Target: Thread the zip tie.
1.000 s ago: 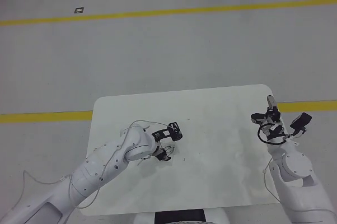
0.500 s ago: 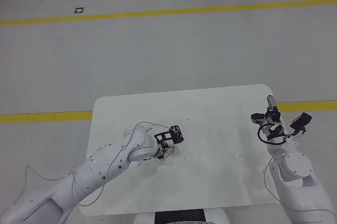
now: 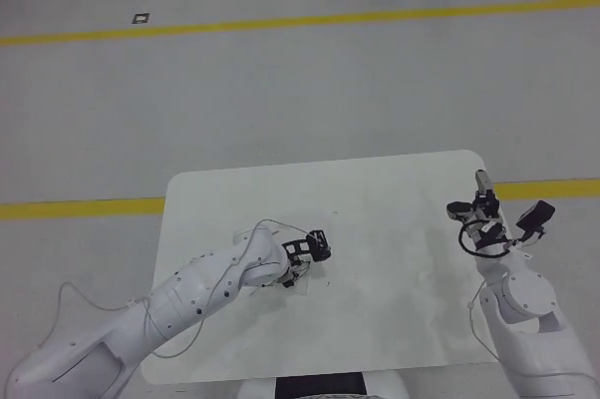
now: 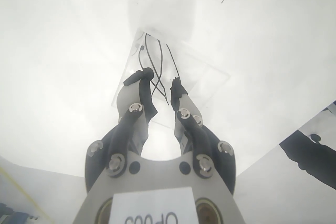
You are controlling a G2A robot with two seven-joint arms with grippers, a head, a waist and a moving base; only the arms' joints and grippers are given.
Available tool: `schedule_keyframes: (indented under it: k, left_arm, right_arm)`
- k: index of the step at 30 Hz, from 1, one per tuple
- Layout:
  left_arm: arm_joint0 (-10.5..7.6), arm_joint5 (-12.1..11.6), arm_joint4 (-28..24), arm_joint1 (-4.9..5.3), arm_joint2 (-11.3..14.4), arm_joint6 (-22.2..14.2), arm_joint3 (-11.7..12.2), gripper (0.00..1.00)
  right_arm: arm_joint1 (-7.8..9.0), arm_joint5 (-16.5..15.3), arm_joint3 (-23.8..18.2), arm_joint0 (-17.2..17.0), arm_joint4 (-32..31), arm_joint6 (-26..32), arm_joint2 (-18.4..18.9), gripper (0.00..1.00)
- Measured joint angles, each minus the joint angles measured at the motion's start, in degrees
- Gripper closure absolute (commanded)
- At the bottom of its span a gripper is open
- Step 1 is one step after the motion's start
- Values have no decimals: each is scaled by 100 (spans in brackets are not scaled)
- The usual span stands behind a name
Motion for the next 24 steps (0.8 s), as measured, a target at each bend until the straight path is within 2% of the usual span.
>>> schedule_keyframes:
  k: [10, 19, 21, 24]
  left_arm:
    - [-174, 0, -91, -82, 253, 42, 230, 78]
    - [-279, 0, -173, -130, 416, 93, 376, 76]
    - [-298, 0, -175, -143, 448, 98, 417, 72]
    - [-330, 0, -176, -168, 493, 107, 473, 73]
  right_arm:
    - [0, 0, 0, 0, 0, 0, 0, 0]
    - [0, 0, 0, 0, 0, 0, 0, 0]
    - [0, 0, 0, 0, 0, 0, 0, 0]
    - [0, 0, 0, 0, 0, 0, 0, 0]
